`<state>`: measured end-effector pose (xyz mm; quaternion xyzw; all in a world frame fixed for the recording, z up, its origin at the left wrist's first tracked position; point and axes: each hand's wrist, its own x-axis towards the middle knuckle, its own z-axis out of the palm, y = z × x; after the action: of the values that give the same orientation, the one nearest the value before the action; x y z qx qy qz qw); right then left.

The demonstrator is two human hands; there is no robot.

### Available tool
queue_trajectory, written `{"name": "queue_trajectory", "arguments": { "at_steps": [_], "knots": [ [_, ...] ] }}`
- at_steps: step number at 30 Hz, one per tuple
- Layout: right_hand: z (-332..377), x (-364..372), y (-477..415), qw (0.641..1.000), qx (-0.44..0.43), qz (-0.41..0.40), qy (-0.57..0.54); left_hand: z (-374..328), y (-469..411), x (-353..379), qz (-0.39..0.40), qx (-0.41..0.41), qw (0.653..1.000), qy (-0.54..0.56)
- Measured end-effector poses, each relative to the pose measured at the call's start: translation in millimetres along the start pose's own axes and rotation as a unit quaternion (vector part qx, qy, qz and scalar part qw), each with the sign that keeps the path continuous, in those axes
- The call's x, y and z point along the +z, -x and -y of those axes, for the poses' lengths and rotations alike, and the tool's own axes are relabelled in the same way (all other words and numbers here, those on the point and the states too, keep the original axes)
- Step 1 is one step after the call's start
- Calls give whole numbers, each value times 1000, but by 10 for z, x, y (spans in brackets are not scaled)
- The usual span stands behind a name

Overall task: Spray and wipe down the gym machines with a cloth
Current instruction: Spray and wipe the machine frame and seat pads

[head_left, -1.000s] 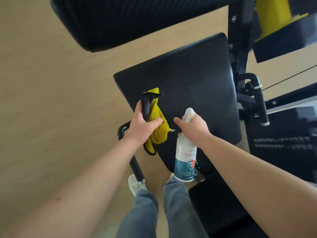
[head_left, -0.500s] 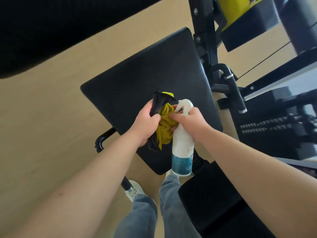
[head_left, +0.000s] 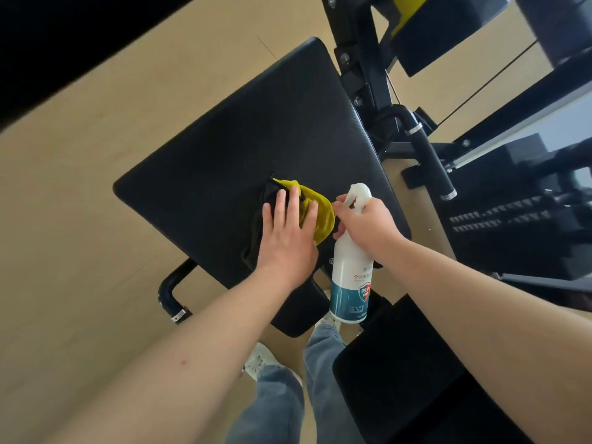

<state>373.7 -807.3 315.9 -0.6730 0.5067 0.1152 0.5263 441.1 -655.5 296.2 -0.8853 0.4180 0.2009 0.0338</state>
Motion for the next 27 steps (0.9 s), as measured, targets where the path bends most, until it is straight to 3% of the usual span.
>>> {"name": "queue_trajectory", "arguments": {
  "at_steps": [5,11,15,23,27],
  "knots": [
    [24,24,-138,1000,3,-22,13,82,-176,195,28,1,997,-68],
    [261,-38,-332,986,-59,-56,146,321,-335,172,16,41,992,-120],
    [520,-46,-458,972,-118,-57,195,435,-596,-2,-33,-6,992,-120],
    [662,39,-685,978,-141,-5,152,555,-1069,-294,-115,-126,982,-77],
    [636,16,-711,979,-164,-43,110,648,-1328,-434,-165,-157,972,-54]
  ]
}}
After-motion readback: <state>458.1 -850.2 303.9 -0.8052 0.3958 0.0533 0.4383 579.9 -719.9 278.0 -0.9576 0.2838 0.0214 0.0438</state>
